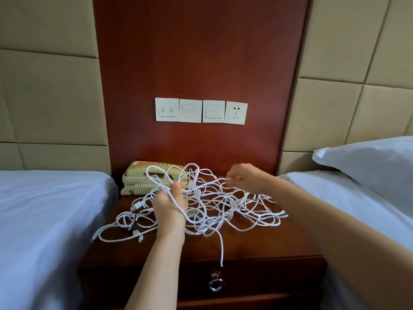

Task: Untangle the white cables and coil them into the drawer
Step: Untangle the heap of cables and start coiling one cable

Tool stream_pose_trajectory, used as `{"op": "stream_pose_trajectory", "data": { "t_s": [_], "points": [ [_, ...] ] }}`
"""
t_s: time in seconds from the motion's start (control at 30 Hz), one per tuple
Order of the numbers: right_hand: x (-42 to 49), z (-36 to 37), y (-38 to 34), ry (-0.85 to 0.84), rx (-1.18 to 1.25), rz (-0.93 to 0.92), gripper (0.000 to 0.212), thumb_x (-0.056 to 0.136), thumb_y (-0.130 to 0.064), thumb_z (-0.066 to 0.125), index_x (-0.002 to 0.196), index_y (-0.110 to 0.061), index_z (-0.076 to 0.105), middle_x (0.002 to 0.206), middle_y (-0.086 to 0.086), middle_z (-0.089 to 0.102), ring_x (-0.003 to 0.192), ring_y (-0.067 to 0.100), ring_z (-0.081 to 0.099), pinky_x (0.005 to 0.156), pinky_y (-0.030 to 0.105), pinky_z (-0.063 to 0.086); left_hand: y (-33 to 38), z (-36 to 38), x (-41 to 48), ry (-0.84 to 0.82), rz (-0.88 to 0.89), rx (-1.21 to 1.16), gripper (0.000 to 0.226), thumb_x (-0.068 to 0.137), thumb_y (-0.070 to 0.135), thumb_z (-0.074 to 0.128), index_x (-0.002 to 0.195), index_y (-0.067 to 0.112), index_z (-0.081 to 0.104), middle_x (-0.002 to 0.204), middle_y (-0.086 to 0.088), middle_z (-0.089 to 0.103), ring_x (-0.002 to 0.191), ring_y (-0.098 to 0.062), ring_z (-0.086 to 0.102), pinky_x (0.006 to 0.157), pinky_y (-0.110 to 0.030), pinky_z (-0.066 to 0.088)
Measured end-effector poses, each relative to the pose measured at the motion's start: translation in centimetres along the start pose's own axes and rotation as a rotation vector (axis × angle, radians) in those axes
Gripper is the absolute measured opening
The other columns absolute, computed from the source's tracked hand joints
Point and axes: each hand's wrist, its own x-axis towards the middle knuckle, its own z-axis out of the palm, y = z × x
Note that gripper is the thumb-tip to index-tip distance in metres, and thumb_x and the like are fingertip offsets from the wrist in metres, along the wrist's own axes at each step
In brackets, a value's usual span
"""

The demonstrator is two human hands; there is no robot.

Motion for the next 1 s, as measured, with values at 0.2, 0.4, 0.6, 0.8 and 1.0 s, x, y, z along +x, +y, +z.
{"op": "stream_pose_trajectory", "data": {
  "t_s": [0.2, 0.4, 0.6, 0.8, 1.0],
  "points": [
    [-0.4, 0.6, 1.2, 0.103, 0.257, 0.081, 0.014, 0.095, -0.007, 0.049, 0.092, -0.018, 0.058, 0.064, -0.004, 0.059, 0.052, 0.008, 0.058, 0.054, 0.021, 0.049, -0.1, -1.2, 1.1, 0.125, -0.154, -0.164, 0.031, 0.098, 0.019, 0.047, 0.069, 0.01, 0.054, 0.059, -0.006, 0.047, 0.04, -0.014, 0.039, 0.048, -0.026, 0.028],
    [-0.9, -1.6, 2.6, 0.039, 0.352, 0.244, 0.023, 0.094, -0.015, 0.054, 0.075, -0.007, 0.065, 0.06, 0.003, 0.055, 0.047, 0.012, 0.04, 0.042, 0.018, 0.034, -0.3, -2.5, 1.4, 0.147, -0.156, -0.171, 0.029, 0.098, 0.018, 0.046, 0.072, 0.012, 0.056, 0.057, -0.004, 0.046, 0.036, -0.008, 0.037, 0.048, -0.025, 0.029],
    [-0.6, -3.0, -0.6, 0.069, 0.694, 0.27, 0.024, 0.098, -0.018, 0.046, 0.078, -0.009, 0.056, 0.054, 0.0, 0.04, 0.038, 0.007, 0.029, 0.036, 0.017, 0.023, -0.3, -1.7, 1.3, 0.09, -0.108, 0.006, 0.032, 0.097, 0.024, 0.049, 0.08, 0.003, 0.066, 0.073, -0.028, 0.059, 0.057, -0.039, 0.047, 0.062, -0.043, 0.047],
    [-0.9, -1.6, -5.7, -0.126, 0.384, -0.012, 0.016, 0.09, -0.019, 0.06, 0.082, -0.012, 0.073, 0.053, -0.006, 0.045, 0.045, 0.006, 0.033, 0.044, 0.017, 0.03, 0.4, 0.5, -1.4, -0.106, -0.04, 0.014, 0.028, 0.091, 0.015, 0.058, 0.064, 0.017, 0.053, 0.035, 0.005, 0.048, 0.032, -0.006, 0.043, 0.049, -0.026, 0.034],
    [-0.3, -0.5, -7.0, -0.039, 0.387, -0.087, 0.032, 0.091, -0.021, 0.059, 0.078, 0.009, 0.061, 0.059, 0.007, 0.043, 0.049, 0.012, 0.035, 0.047, 0.024, 0.032, 0.4, 0.8, -1.2, -0.244, -0.01, 0.049, 0.029, 0.092, 0.015, 0.056, 0.063, 0.018, 0.054, 0.033, 0.007, 0.042, 0.031, -0.006, 0.038, 0.045, -0.024, 0.031]
  ]
}}
